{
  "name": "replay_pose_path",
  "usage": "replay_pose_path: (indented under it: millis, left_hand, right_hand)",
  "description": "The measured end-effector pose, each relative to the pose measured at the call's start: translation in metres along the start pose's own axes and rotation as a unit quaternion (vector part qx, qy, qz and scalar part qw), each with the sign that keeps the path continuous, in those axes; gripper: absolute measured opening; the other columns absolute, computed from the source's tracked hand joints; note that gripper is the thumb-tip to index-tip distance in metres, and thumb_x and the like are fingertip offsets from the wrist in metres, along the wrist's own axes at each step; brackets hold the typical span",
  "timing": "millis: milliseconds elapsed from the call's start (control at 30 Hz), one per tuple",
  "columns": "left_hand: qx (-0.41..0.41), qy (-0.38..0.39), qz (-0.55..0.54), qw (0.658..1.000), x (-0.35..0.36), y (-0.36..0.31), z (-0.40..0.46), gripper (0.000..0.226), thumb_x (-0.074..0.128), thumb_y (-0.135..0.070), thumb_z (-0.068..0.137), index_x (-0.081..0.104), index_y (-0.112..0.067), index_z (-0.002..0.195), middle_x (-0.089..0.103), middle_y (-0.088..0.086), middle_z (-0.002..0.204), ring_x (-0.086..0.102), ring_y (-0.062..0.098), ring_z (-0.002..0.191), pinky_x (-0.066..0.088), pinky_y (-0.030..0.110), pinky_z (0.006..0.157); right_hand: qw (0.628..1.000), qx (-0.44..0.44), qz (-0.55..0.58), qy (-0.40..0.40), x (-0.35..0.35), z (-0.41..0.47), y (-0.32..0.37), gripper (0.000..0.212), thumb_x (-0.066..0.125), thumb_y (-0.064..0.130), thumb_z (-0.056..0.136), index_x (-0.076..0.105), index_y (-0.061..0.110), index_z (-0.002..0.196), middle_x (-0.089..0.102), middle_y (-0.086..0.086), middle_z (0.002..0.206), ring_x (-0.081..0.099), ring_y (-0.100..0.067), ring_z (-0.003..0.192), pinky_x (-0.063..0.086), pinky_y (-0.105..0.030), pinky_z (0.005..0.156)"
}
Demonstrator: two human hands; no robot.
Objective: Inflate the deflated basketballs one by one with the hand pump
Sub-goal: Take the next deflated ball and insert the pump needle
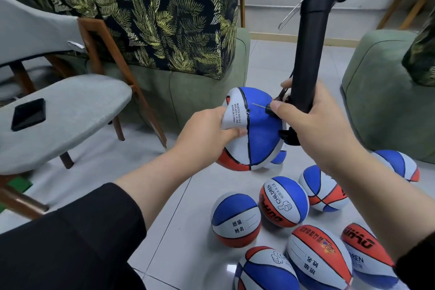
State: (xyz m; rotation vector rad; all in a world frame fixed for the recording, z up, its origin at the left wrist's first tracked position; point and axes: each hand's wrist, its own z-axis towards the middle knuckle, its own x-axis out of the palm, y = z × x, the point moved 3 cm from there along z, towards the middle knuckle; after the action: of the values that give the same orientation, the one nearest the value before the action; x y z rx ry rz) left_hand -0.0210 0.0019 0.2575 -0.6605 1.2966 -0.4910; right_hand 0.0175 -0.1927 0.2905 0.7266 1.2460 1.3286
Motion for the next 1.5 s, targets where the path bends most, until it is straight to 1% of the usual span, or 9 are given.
replay_pose_path:
  millis: [167, 367, 567, 700, 900, 1067, 1200, 1333, 1500]
  left_hand:
    - [-0.007, -0.01, 0.016, 1.0, -0.001, 0.002, 0.001, 0.023, 0.073, -0.044, 0.093, 0.073, -0.026, 0.107, 0.074, -0.005, 0.096, 0.066, 0.02, 0.093, 0.055, 0.037, 0.081]
    - [-0.01, -0.002, 0.03, 0.999, -0.002, -0.001, 0.0, 0.015, 0.076, -0.044, 0.09, 0.068, -0.031, 0.093, 0.07, -0.008, 0.086, 0.063, 0.014, 0.082, 0.042, 0.02, 0.061]
    - [-0.013, -0.01, 0.069, 0.997, -0.003, 0.001, 0.001, 0.033, 0.076, -0.044, 0.089, 0.051, -0.031, 0.071, 0.061, -0.009, 0.075, 0.055, 0.015, 0.073, 0.034, 0.023, 0.055]
    - [-0.02, -0.015, 0.083, 0.996, -0.004, 0.001, 0.002, 0.039, 0.076, -0.044, 0.089, 0.046, -0.03, 0.068, 0.055, -0.009, 0.07, 0.049, 0.009, 0.066, 0.031, 0.023, 0.053]
    - [-0.003, -0.006, 0.107, 0.994, -0.003, -0.001, 0.002, 0.03, 0.072, -0.045, 0.092, 0.06, -0.018, 0.084, 0.064, 0.003, 0.082, 0.056, 0.023, 0.077, 0.035, 0.033, 0.06]
    - [0.009, -0.012, 0.175, 0.984, -0.002, -0.002, 0.003, 0.041, 0.07, -0.044, 0.094, 0.043, -0.024, 0.071, 0.048, -0.003, 0.07, 0.048, 0.024, 0.077, 0.028, 0.036, 0.059]
    - [0.072, -0.029, 0.23, 0.97, 0.001, -0.006, 0.004, 0.031, 0.067, -0.046, 0.095, 0.062, -0.016, 0.092, 0.042, -0.007, 0.071, 0.047, 0.021, 0.086, 0.031, 0.034, 0.063]
    - [0.129, -0.028, 0.261, 0.956, 0.005, -0.015, 0.0, 0.023, 0.065, -0.042, 0.098, 0.055, -0.022, 0.092, 0.045, -0.005, 0.083, 0.042, 0.02, 0.092, 0.027, 0.032, 0.068]
    - [0.149, -0.044, 0.262, 0.953, 0.009, -0.017, -0.002, 0.032, 0.066, -0.044, 0.097, 0.047, -0.022, 0.085, 0.029, -0.011, 0.069, 0.035, 0.017, 0.084, 0.025, 0.031, 0.065]
  right_hand:
    - [0.999, -0.011, -0.034, 0.022, -0.002, 0.0, 0.002, 0.025, 0.071, 0.024, 0.093, 0.056, 0.033, 0.11, 0.062, 0.002, 0.089, 0.056, -0.009, 0.07, 0.058, -0.041, 0.062]
    - [0.997, -0.014, -0.063, 0.039, 0.003, -0.002, 0.001, 0.024, 0.072, 0.024, 0.092, 0.055, 0.031, 0.107, 0.06, -0.004, 0.092, 0.055, -0.016, 0.067, 0.055, -0.05, 0.06]
    - [0.997, -0.004, -0.071, 0.031, 0.004, 0.0, -0.005, 0.023, 0.071, 0.027, 0.093, 0.055, 0.033, 0.109, 0.061, 0.002, 0.09, 0.055, -0.007, 0.069, 0.059, -0.049, 0.068]
    - [0.998, 0.016, -0.063, 0.024, 0.005, 0.001, -0.009, 0.023, 0.071, 0.027, 0.093, 0.056, 0.03, 0.111, 0.062, 0.005, 0.089, 0.056, -0.008, 0.07, 0.06, -0.051, 0.071]
    - [0.997, 0.028, -0.074, 0.025, 0.005, 0.002, -0.009, 0.024, 0.072, 0.028, 0.092, 0.056, 0.03, 0.11, 0.064, 0.001, 0.094, 0.061, -0.018, 0.078, 0.061, -0.048, 0.069]
    - [0.991, 0.032, -0.122, 0.038, 0.003, 0.002, -0.004, 0.027, 0.073, 0.027, 0.091, 0.055, 0.025, 0.111, 0.064, 0.003, 0.09, 0.062, -0.027, 0.073, 0.059, -0.052, 0.064]
    - [0.976, 0.047, -0.201, 0.071, 0.003, 0.002, 0.001, 0.03, 0.072, 0.03, 0.091, 0.052, 0.024, 0.112, 0.065, -0.008, 0.095, 0.066, -0.04, 0.085, 0.058, -0.058, 0.068]
    - [0.969, 0.04, -0.232, 0.081, 0.003, 0.001, 0.002, 0.029, 0.071, 0.029, 0.09, 0.05, 0.024, 0.109, 0.066, -0.012, 0.093, 0.066, -0.038, 0.079, 0.058, -0.056, 0.072]
    - [0.983, 0.04, -0.171, 0.054, -0.001, 0.0, -0.001, 0.029, 0.074, 0.024, 0.089, 0.051, 0.024, 0.108, 0.066, -0.006, 0.082, 0.068, -0.027, 0.077, 0.06, -0.053, 0.072]
